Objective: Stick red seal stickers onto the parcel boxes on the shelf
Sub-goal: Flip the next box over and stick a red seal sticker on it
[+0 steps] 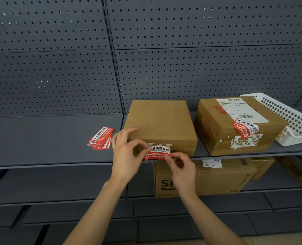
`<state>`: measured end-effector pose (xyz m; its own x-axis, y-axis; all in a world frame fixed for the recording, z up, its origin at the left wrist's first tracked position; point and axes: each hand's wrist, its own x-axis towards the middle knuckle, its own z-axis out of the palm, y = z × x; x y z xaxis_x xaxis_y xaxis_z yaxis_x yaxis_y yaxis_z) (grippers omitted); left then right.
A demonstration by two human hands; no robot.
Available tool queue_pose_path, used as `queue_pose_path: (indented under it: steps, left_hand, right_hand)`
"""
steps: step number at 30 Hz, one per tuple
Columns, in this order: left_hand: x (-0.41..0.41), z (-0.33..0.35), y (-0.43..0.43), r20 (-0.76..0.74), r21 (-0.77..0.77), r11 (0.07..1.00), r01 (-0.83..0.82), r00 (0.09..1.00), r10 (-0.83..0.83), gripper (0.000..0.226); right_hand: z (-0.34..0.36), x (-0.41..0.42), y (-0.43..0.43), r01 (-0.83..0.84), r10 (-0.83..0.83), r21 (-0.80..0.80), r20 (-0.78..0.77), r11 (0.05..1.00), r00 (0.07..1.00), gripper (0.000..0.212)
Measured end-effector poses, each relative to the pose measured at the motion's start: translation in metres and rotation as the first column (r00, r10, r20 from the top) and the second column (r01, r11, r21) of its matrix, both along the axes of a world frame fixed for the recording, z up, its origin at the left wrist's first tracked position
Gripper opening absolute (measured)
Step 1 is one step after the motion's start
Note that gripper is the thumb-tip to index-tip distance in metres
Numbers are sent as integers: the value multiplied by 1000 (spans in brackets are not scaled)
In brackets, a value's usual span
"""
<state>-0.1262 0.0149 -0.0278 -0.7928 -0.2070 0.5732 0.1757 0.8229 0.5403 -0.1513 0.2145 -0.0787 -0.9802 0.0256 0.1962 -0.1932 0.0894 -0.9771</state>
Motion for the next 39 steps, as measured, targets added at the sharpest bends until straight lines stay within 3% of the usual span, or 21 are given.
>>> queue_pose_path:
  steps: [5, 39]
  left_hand:
    - [-7, -1, -1, 33, 70, 997, 17, 999, -20, 16]
    - [-15, -3, 2, -54, 24, 999, -25, 998, 27, 15]
  right_hand:
    - [0, -3, -2, 26, -26, 25, 10, 999, 1000, 10]
    - [2, -10, -9, 135, -136, 133, -2, 982, 991, 9]
